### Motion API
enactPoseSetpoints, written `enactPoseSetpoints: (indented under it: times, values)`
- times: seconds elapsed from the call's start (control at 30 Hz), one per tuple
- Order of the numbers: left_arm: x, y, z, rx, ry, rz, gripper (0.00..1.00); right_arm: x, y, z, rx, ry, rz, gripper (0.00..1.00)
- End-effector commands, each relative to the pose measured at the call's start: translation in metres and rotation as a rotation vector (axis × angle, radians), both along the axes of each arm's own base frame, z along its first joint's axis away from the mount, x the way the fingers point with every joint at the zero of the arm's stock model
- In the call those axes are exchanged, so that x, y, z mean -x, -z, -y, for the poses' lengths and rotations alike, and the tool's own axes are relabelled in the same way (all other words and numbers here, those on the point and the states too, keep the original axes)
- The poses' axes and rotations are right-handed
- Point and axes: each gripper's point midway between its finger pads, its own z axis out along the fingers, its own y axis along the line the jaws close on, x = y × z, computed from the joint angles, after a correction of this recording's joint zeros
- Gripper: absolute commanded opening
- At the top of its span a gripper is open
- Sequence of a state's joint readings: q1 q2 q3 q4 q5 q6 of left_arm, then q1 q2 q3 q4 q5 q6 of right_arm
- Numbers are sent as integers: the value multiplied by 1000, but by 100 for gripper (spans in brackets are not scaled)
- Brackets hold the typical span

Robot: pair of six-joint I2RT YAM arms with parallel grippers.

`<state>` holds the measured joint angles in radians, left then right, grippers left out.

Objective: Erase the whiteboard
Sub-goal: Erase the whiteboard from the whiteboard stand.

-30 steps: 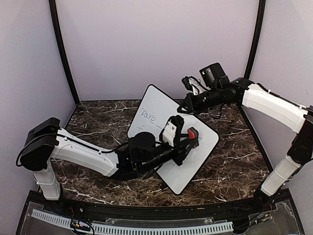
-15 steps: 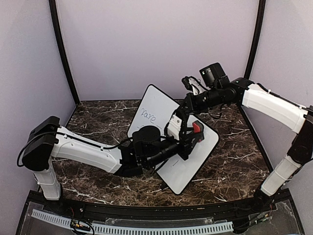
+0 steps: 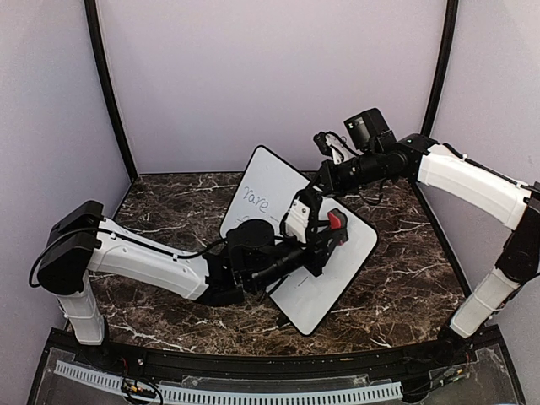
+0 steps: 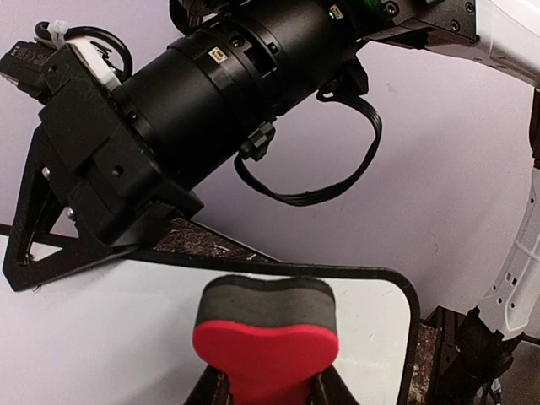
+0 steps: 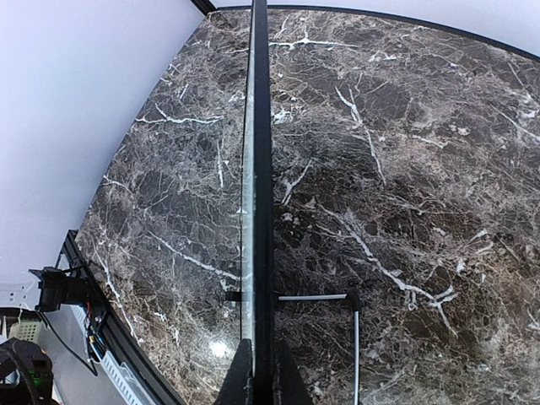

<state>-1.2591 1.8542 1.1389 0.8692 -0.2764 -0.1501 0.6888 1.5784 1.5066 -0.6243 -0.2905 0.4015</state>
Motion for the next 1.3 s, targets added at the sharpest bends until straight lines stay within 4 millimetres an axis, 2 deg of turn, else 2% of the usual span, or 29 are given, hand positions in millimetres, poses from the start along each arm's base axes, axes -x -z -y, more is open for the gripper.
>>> enactPoseSetpoints:
  times: [0.0,0.17,0.43,0.5,0.6,0.73,0.8,0.83,0.93,1.03,1.17,1.27]
  values:
    - [9,69,-6,-205,0,-47,2,24,20,-17,24,-75,-64,0]
    - [9,61,-1,-189,2,-23,2,24,22,-17,25,-74,-66,0]
    - [-8,16,18,-127,-37,44,2,23,22,-17,27,-73,-68,0]
    - [-13,12,19,-114,-40,42,2,23,22,-17,27,-73,-68,0]
    - [-17,16,17,-118,-45,29,2,24,22,-17,27,-74,-67,0]
    - [-12,30,7,-124,-32,-3,2,23,24,-17,34,-74,-66,0]
    - [-8,51,-2,-160,-24,-30,2,23,24,-17,32,-78,-67,0]
    - [-6,49,-6,-152,-22,-32,2,23,24,-17,33,-79,-67,0]
    - [-2,66,-21,-177,-24,-56,2,23,24,-18,33,-82,-67,0]
    - [-5,71,-32,-188,-44,-64,2,22,25,-20,35,-87,-70,0]
    - [-22,63,-49,-183,-107,-55,2,21,23,-21,34,-90,-68,0]
    - [-46,34,-69,-136,-172,-36,2,21,22,-20,38,-89,-65,0]
